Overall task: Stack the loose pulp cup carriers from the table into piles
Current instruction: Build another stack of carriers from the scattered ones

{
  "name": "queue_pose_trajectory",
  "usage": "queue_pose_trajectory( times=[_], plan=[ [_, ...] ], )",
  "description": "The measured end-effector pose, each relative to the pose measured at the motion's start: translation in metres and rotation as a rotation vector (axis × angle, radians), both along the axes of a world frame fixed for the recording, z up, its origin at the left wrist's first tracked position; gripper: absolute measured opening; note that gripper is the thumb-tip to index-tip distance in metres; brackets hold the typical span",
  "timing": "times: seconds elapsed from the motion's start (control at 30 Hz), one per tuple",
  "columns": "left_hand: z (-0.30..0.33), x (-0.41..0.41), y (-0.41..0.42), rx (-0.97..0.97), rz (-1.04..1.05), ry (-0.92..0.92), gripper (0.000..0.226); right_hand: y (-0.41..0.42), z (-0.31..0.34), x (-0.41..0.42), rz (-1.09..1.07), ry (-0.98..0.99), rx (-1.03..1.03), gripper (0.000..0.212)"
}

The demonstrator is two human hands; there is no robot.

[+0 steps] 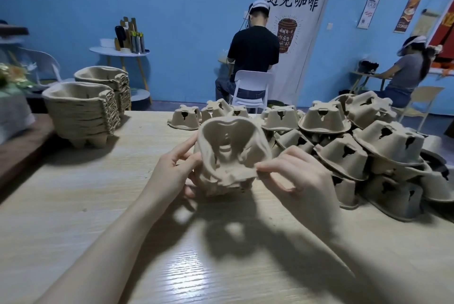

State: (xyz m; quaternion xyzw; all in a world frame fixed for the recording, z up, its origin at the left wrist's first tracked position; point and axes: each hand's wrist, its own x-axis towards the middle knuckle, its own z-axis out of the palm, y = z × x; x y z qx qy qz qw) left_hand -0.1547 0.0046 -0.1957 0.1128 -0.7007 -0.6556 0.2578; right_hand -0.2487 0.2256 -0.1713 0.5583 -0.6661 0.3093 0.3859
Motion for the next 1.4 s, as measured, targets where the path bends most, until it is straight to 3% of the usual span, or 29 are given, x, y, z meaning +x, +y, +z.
queue_pose_trajectory(
  times=[0.13,0.53,0.77,1.0,1.2,1.4],
  plan=[
    [0.001,0.000,0.000,-0.003,0.001,0.016,0.037,-0.010,-0.014,-0.007,-0.123,0.145,0.114,0.006],
    [0.011,0.005,0.008,-0.025,0.026,-0.028,0.027,-0.005,-0.029,-0.002,-0.038,0.010,0.223,0.013],
    [0.005,0.006,0.004,-0.072,0.025,-0.014,0.045,0.000,-0.023,-0.006,-0.012,-0.102,0.225,0.035],
    [0.004,0.002,0.002,-0.081,0.049,0.009,0.048,0.032,0.044,-0.101,-0.377,-0.458,-0.020,0.042],
    [0.004,0.002,0.000,-0.134,0.080,0.003,0.049,0.039,0.098,-0.164,-0.632,-0.602,0.267,0.054],
    [0.006,0.004,-0.003,-0.127,0.056,0.016,0.066,0.039,0.105,-0.174,-0.674,-0.640,0.441,0.054]
  ],
)
